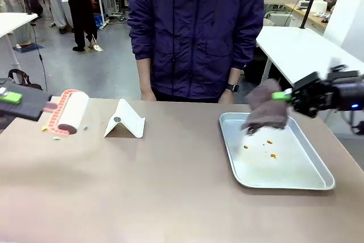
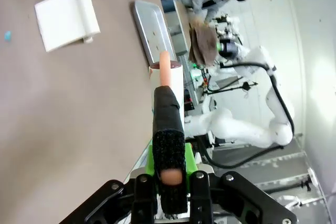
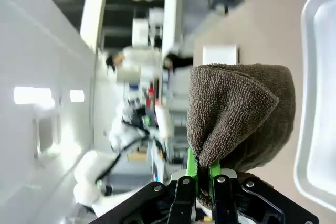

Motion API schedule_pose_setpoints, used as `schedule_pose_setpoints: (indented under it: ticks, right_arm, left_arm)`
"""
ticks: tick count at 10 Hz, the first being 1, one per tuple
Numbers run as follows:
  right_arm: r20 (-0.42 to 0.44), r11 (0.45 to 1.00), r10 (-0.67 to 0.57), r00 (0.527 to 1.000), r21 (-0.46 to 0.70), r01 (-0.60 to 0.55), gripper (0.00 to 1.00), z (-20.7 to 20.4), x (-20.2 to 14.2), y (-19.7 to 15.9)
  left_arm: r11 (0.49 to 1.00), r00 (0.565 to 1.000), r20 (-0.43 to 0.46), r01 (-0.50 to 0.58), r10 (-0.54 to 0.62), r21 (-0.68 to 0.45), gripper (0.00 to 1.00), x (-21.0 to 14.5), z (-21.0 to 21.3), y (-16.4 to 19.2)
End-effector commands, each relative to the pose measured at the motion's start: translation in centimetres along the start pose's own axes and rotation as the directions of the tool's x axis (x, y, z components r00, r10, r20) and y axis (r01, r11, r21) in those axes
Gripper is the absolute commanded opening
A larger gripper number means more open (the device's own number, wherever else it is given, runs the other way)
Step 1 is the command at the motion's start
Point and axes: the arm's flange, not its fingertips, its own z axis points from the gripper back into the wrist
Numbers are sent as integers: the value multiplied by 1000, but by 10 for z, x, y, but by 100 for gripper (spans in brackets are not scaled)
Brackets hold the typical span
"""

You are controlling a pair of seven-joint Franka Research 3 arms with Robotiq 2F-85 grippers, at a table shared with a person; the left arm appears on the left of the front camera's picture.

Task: Clean the surface of the table.
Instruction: Hold the Lint Roller with your left hand and the towel with your right hand.

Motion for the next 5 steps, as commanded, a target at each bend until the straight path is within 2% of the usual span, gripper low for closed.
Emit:
schedule_pose_setpoints:
  ticks: [1, 2, 4, 5]
  right_arm:
    - [136, 997, 55, 989, 53, -62, 0, 41, -104, -52]
    - [144, 997, 23, 989, 72, -34, 0, 56, -100, -67]
    - [150, 989, 24, 988, 141, -46, 0, 89, -88, -107]
    - [171, 974, 72, 983, 199, -106, 0, 101, -90, -123]
  left_arm:
    - [988, 997, 14, 77, -76, -133, 3, -24, 25, 32]
    - [967, 992, 49, 122, -114, -225, 3, -40, 36, 54]
    - [976, 985, 175, 46, -8, -213, 3, -77, 59, 71]
    - [985, 967, 237, -56, 94, -162, 3, -93, 75, 74]
